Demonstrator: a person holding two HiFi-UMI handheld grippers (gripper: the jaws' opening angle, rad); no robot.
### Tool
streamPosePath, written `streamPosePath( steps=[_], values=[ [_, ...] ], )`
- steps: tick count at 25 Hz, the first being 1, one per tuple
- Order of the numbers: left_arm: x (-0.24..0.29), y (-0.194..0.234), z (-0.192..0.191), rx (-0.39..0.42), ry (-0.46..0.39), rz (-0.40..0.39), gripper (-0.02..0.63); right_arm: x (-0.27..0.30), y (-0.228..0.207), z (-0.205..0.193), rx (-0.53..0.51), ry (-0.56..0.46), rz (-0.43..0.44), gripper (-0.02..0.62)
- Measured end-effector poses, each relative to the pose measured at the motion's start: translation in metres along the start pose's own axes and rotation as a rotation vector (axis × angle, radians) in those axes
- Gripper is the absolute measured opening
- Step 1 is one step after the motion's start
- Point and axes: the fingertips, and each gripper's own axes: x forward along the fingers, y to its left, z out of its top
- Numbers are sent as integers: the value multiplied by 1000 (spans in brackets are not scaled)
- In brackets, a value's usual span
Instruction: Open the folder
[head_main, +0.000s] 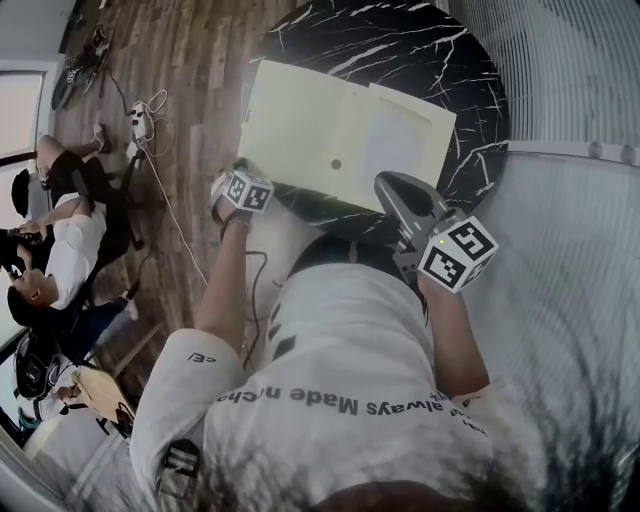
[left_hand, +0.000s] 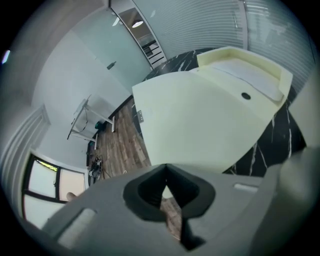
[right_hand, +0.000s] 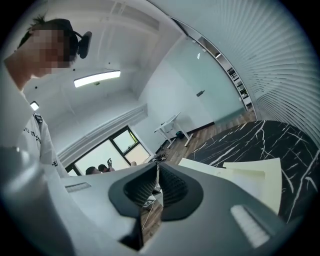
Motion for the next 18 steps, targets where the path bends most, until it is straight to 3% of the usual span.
streamPosePath(
  steps=[10, 18],
  values=[
    [30, -24, -21, -12, 116, -102, 2, -23, 14, 14, -38, 1, -56, 8],
    [24, -23, -21, -54, 129, -119, 2, -42, 16, 20, -74, -21, -121, 3]
  ],
)
